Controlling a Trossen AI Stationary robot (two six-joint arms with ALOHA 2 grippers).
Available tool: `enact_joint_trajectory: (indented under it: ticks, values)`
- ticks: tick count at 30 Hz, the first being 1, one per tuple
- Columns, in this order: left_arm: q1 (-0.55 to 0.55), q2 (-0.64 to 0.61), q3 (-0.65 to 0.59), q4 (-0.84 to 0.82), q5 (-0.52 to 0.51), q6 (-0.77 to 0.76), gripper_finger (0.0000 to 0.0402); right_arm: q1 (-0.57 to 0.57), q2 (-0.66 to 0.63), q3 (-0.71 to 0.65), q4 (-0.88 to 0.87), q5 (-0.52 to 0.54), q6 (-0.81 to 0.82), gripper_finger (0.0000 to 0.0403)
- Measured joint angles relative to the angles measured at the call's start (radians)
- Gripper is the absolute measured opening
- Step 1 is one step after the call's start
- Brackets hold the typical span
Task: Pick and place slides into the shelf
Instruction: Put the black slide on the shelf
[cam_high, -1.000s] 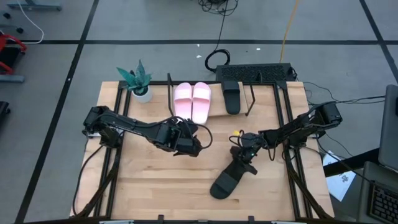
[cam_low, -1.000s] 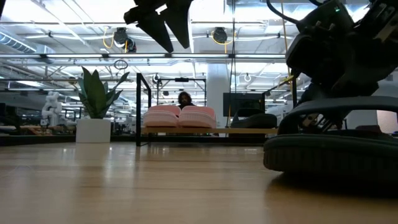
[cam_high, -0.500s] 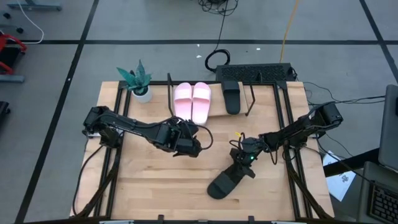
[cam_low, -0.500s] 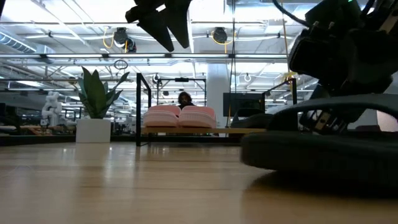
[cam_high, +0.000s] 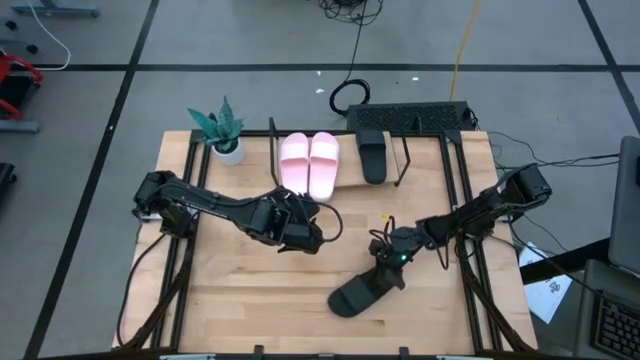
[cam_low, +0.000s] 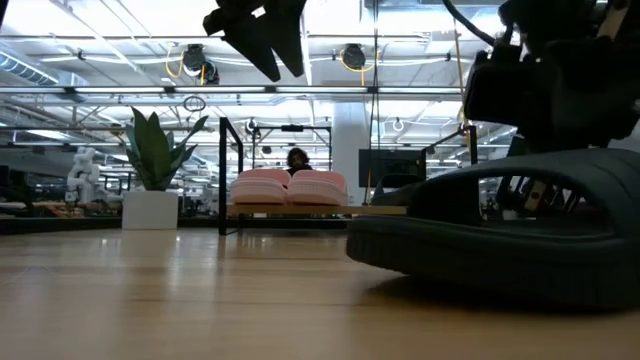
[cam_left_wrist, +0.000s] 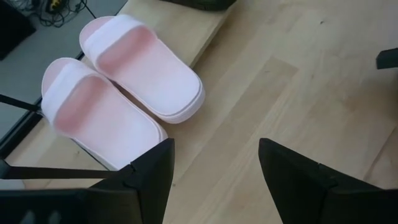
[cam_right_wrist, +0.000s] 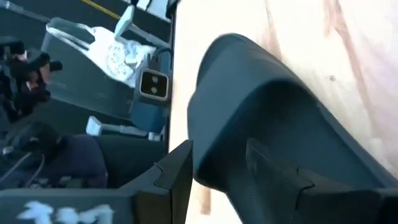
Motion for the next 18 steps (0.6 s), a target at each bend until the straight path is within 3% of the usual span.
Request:
enact_joint_trajectory:
  ticks: [9, 18]
  values:
    - [-0.012, 0.000, -0.011, 0.001, 0.044, 0.007, 0.0237, 0.049, 0.000, 0.064, -0.151, 0.139, 0.027, 0.0141]
    - [-0.072, 0.001, -0.153, 0.007, 0.108, -0.081, 0.0237, 0.054, 0.000, 0.064, -0.129, 0.200, 0.108, 0.0141]
